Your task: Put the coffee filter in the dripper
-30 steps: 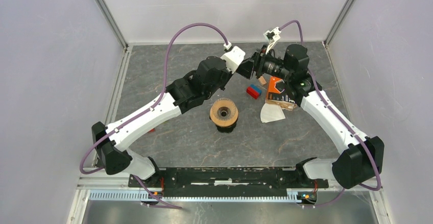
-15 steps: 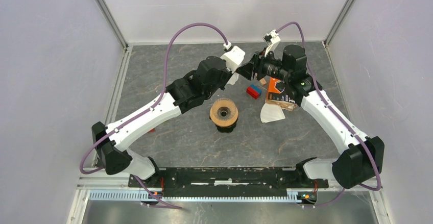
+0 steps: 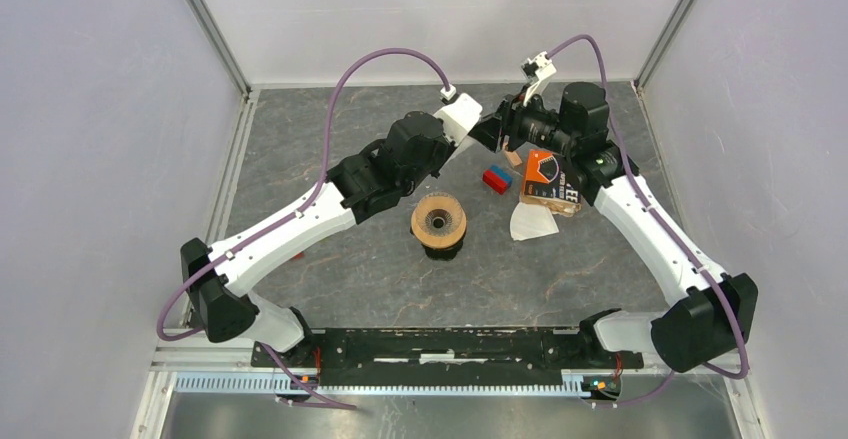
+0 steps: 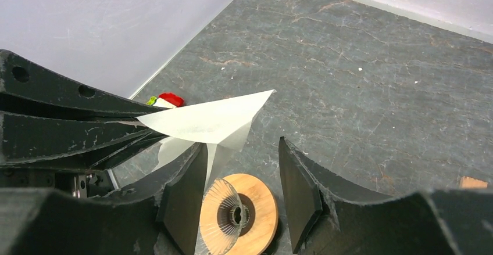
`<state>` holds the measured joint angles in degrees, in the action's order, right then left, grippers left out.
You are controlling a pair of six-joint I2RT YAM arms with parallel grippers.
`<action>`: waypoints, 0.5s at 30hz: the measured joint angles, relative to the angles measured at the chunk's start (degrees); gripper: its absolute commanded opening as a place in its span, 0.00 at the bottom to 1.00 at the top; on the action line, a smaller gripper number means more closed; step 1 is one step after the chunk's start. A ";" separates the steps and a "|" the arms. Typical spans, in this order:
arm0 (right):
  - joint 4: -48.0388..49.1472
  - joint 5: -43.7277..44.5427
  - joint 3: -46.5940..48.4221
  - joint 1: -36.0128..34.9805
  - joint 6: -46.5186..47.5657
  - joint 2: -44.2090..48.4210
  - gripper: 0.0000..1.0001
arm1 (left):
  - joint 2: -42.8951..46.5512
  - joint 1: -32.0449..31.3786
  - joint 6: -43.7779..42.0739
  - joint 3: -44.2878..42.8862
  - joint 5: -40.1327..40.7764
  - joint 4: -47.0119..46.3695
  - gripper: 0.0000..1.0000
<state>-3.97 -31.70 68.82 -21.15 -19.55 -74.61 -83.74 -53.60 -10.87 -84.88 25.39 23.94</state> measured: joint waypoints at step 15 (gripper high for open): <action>3.41 -1.88 -2.56 -0.09 -4.33 -0.85 0.53 | -2.32 0.00 -0.11 -1.29 0.02 -0.11 0.02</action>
<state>-0.56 -33.58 66.26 -21.23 -23.88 -75.46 -86.06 -53.60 -10.98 -86.17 25.41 23.83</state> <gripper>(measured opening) 0.535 0.032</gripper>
